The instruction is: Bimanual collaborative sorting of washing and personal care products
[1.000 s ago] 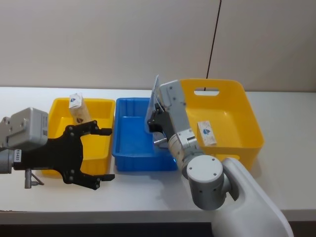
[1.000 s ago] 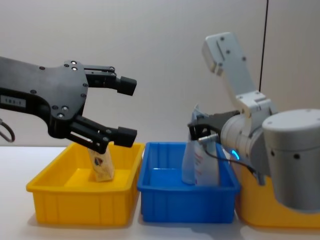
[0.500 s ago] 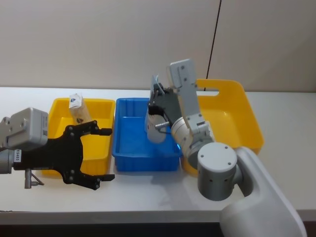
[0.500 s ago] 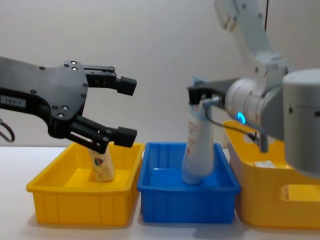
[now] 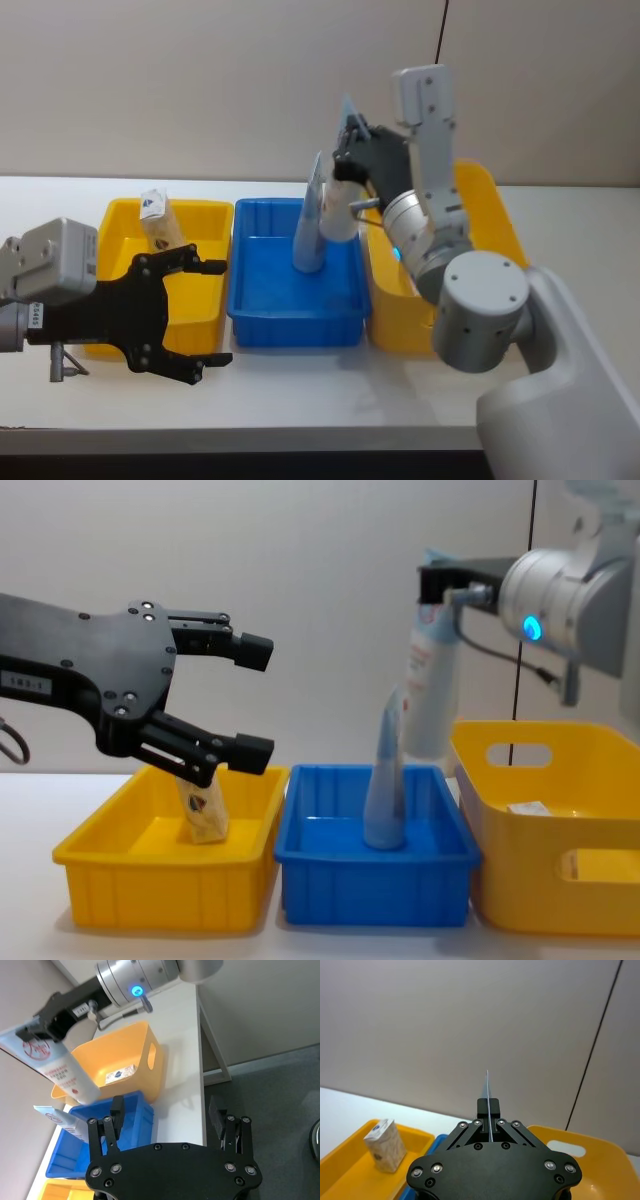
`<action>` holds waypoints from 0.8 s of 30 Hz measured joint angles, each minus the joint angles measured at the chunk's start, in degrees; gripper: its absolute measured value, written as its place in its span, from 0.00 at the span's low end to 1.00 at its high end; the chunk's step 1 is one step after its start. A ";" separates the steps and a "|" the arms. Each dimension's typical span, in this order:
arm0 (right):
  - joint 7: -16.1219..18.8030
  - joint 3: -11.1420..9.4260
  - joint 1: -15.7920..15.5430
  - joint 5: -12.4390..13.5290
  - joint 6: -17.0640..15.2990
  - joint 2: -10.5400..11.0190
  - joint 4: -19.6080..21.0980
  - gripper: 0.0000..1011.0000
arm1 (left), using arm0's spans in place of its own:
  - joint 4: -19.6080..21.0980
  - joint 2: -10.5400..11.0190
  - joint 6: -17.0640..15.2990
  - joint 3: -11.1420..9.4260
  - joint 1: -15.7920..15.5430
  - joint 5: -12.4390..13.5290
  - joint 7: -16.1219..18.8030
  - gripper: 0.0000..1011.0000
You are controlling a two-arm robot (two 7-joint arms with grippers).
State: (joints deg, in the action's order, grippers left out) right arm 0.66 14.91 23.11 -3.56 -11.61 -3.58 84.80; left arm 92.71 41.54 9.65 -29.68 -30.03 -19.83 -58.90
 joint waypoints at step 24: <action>-4.32 -7.64 6.10 -0.30 3.24 0.25 -6.97 0.00 | 0.00 0.00 0.00 0.00 0.00 0.00 0.00 0.99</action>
State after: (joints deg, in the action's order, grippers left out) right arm -3.67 7.27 29.20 -3.86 -8.37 -3.33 77.83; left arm 92.71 41.54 9.65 -29.68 -30.03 -19.83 -58.90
